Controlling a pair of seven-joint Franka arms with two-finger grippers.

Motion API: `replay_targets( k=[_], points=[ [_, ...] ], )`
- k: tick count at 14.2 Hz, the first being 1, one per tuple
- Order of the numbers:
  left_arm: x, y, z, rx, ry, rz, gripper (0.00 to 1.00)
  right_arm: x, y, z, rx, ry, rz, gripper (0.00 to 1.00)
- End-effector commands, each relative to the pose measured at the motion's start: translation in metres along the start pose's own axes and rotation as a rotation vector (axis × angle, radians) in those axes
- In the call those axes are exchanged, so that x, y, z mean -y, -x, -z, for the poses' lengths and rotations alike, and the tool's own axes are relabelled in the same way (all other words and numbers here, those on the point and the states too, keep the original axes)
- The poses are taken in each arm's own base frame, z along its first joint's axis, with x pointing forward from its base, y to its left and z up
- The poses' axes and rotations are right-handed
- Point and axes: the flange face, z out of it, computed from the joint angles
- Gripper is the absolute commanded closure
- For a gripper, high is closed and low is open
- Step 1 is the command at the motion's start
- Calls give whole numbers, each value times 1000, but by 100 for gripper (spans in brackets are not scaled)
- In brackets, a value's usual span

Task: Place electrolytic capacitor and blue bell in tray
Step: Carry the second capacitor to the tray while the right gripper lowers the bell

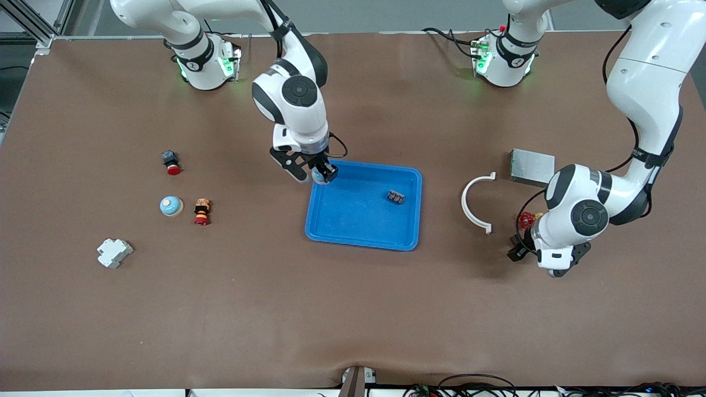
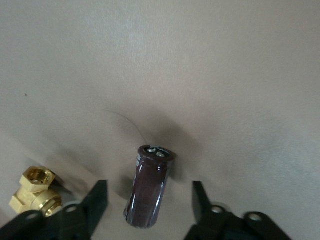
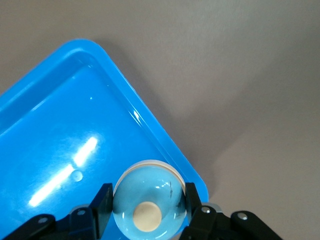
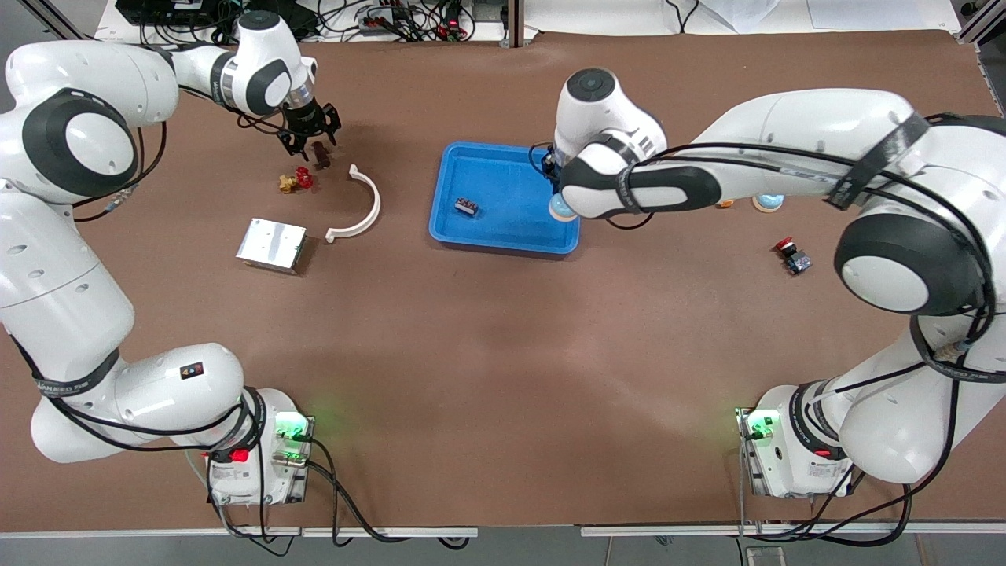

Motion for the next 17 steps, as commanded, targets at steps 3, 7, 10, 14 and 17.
replay_targets(
  k=[3, 7, 10, 14, 17],
  points=[
    [4, 5, -5, -21, 12, -34, 74, 22, 19, -29, -59, 3, -47, 100],
    [6, 7, 12, -43, 0, -53, 100, 33, 32, -49, -68, 11, -72, 100],
    [-3, 18, 55, -74, -13, -67, 100, 39, 40, -61, -98, 9, -91, 100],
    [-29, 57, 99, -50, -6, -70, 100, 42, 47, -69, -105, 10, -100, 100],
    [-57, 98, 118, -21, 18, -30, 100, 46, 53, -70, -105, 3, -115, 100]
  ],
)
